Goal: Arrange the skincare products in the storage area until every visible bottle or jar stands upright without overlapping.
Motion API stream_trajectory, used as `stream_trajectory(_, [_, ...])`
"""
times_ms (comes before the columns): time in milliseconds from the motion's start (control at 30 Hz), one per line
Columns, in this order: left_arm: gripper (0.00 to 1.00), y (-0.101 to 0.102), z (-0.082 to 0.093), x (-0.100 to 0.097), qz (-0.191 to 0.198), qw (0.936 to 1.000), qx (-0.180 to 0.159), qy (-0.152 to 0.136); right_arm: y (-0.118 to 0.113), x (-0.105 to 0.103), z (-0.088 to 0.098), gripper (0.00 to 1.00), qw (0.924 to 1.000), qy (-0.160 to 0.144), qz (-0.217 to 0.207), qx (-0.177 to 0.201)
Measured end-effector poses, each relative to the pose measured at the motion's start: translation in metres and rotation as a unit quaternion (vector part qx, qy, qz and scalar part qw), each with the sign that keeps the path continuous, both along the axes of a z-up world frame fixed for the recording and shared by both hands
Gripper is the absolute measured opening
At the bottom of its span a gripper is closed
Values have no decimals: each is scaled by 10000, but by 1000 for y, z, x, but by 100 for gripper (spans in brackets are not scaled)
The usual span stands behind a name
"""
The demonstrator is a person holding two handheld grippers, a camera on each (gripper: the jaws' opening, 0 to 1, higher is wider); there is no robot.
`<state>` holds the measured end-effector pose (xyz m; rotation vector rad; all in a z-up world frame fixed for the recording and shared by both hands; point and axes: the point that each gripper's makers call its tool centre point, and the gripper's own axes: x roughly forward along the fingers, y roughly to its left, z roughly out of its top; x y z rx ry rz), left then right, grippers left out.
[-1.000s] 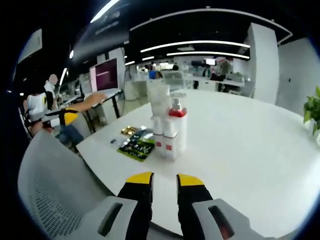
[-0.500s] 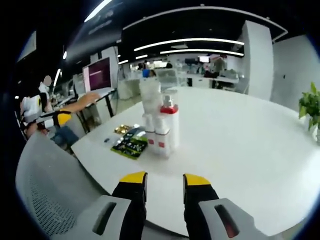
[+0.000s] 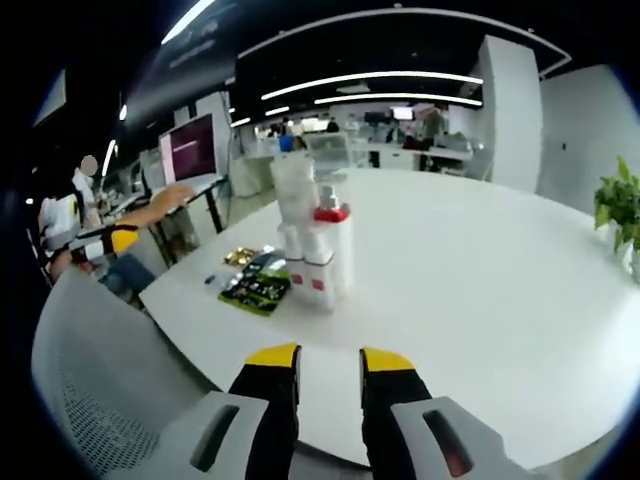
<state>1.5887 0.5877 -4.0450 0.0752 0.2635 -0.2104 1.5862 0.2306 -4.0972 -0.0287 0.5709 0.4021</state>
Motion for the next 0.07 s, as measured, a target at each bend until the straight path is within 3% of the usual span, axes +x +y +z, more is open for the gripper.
stream_trajectory(67, [27,0,-1,0,-5,10000,1,25,-1,0,0,15,10000,6,-44,10])
